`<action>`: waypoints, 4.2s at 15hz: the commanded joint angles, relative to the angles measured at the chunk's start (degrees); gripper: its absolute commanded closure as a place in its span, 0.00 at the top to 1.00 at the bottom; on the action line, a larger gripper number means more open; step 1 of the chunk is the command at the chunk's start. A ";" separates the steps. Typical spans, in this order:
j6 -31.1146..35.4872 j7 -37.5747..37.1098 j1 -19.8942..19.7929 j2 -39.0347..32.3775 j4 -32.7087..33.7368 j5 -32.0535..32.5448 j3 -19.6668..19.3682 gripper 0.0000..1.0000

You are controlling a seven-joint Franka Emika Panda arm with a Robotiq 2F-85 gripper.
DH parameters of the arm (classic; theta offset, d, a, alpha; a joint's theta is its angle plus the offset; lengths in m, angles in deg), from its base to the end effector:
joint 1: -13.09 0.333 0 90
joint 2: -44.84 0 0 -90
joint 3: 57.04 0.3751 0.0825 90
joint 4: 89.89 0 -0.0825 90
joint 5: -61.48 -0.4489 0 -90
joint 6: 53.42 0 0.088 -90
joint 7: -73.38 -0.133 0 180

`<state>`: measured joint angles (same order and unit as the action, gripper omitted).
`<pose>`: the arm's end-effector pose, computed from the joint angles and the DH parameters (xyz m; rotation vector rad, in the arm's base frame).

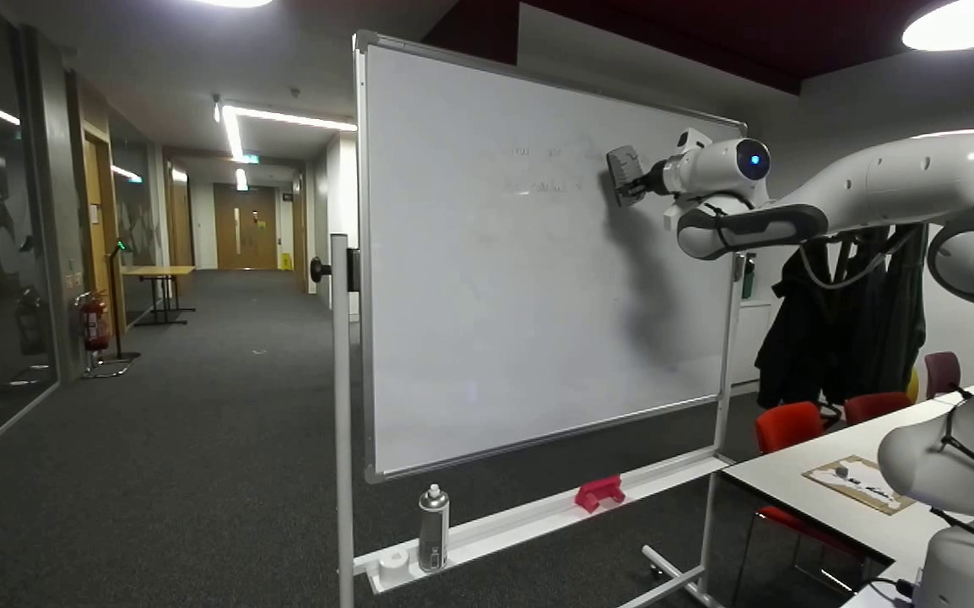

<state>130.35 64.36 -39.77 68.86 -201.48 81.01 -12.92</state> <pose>0.5746 0.0659 0.8195 1.9417 0.2854 1.8398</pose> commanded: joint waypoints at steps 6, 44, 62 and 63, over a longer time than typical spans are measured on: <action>1.55 -0.48 -11.22 -1.11 3.11 1.24 6.99 0.35; -19.90 11.02 -13.06 -20.50 24.07 -6.62 16.12 0.35; -18.14 31.50 15.82 -20.00 22.65 -27.54 -7.91 0.35; -18.27 32.89 15.61 -19.93 23.19 -30.19 -8.95 0.35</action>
<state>111.70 91.89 -24.47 49.96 -181.01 56.89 -19.04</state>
